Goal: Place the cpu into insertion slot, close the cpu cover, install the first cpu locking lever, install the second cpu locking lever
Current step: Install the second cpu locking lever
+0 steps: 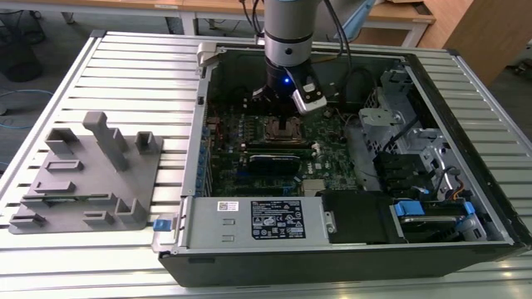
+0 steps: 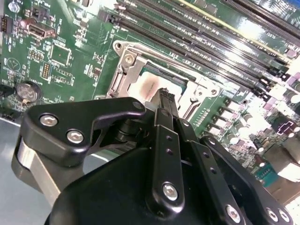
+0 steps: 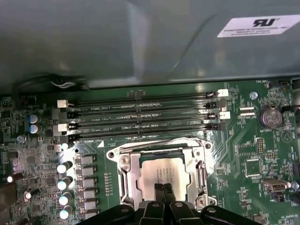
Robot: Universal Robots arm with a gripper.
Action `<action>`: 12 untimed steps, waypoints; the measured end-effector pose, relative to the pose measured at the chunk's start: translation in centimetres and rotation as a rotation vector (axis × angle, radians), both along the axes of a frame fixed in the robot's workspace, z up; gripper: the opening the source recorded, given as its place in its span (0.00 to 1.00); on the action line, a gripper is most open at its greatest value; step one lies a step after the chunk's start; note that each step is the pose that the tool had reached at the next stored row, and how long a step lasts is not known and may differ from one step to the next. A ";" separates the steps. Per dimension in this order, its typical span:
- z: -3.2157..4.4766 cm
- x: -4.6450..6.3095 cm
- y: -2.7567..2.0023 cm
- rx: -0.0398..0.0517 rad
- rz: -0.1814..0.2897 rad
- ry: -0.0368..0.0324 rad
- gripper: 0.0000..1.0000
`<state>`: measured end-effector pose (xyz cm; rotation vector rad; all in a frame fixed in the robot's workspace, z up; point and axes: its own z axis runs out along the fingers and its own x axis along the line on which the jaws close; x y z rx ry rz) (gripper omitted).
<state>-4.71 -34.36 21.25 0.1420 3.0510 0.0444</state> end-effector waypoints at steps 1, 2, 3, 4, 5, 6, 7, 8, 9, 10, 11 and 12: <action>0.00 0.0 0.00 0.0000 0.008 0.0000 0.11; 0.00 0.0 0.00 -0.0001 0.016 0.0000 0.11; 0.00 0.0 0.00 0.0000 0.023 0.0000 0.11; 0.00 0.0 0.01 0.0000 0.030 0.0000 0.11; 0.00 0.0 0.02 -0.0001 0.034 0.0000 0.11; 0.00 0.0 0.02 0.0000 0.034 0.0000 0.11; 0.02 0.0 0.02 0.0000 0.034 0.0000 0.11; 0.09 0.0 0.03 -0.0002 0.034 0.0002 0.11; 0.22 0.0 0.03 -0.0002 0.034 0.0001 0.11; 0.41 0.0 0.03 0.0000 0.034 0.0001 0.11; 0.60 0.0 0.03 0.0001 0.034 0.0000 0.11; 0.69 0.0 0.03 -0.0001 0.034 0.0001 0.11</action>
